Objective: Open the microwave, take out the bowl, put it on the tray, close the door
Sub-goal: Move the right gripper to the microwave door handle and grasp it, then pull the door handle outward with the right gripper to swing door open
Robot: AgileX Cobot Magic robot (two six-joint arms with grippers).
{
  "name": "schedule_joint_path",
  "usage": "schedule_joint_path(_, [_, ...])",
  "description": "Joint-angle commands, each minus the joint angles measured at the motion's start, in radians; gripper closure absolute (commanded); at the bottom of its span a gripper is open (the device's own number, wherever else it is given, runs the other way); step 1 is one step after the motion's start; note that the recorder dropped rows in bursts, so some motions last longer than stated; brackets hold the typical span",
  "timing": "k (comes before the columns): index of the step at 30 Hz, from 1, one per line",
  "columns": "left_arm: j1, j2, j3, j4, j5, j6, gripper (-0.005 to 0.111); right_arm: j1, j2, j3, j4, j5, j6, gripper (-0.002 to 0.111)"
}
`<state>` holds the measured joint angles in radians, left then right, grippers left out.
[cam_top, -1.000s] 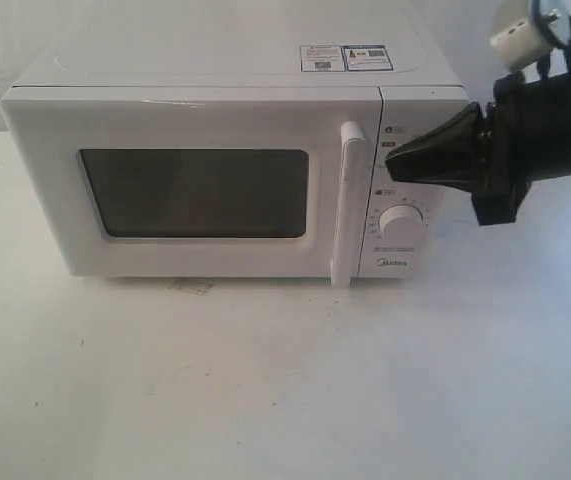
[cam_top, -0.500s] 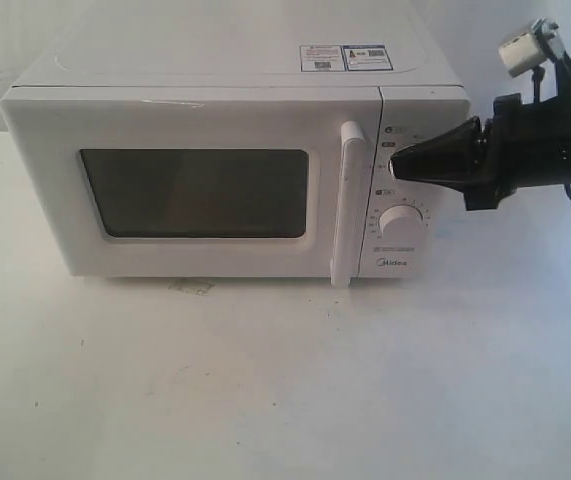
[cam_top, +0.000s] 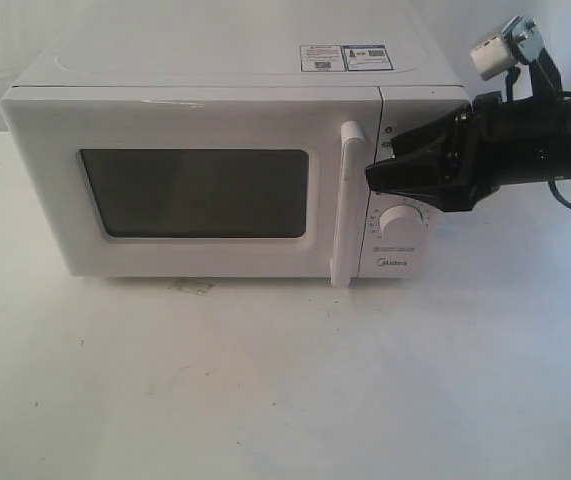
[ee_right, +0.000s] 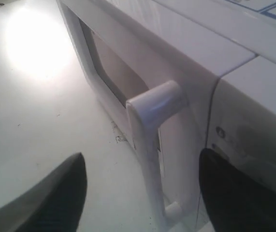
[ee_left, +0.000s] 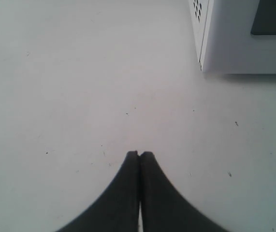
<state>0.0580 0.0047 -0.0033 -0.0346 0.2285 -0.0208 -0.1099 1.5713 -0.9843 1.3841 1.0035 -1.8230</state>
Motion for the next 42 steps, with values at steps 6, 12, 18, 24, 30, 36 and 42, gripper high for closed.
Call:
schedule_joint_path(6, [-0.002, -0.005, 0.003, -0.002, 0.004, 0.000, 0.107, 0.109, -0.008, -0.003, 0.005, -0.159, -0.016, 0.046])
schedule_joint_path(12, [-0.002, -0.005, 0.003, -0.002, 0.004, 0.000, 0.107, 0.188, 0.008, -0.003, 0.011, -0.314, -0.021, 0.046])
schedule_joint_path(18, [-0.002, -0.005, 0.003, -0.002, 0.004, 0.000, 0.107, 0.224, 0.020, -0.003, 0.014, -0.303, -0.005, 0.046])
schedule_joint_path(24, [-0.002, -0.005, 0.003, -0.002, 0.004, 0.000, 0.107, 0.226, 0.016, -0.003, 0.021, -0.346, 0.018, 0.055])
schedule_joint_path(30, [-0.002, -0.005, 0.003, -0.002, 0.004, 0.000, 0.107, 0.228, 0.024, -0.003, 0.055, -0.356, 0.018, 0.062])
schedule_joint_path(36, [-0.002, -0.005, 0.003, -0.002, 0.004, 0.000, 0.107, 0.228, 0.074, -0.003, 0.083, -0.360, 0.018, 0.098])
schedule_joint_path(42, [-0.002, -0.005, 0.003, -0.002, 0.004, 0.000, 0.107, 0.228, 0.096, -0.003, 0.083, -0.316, -0.050, 0.108])
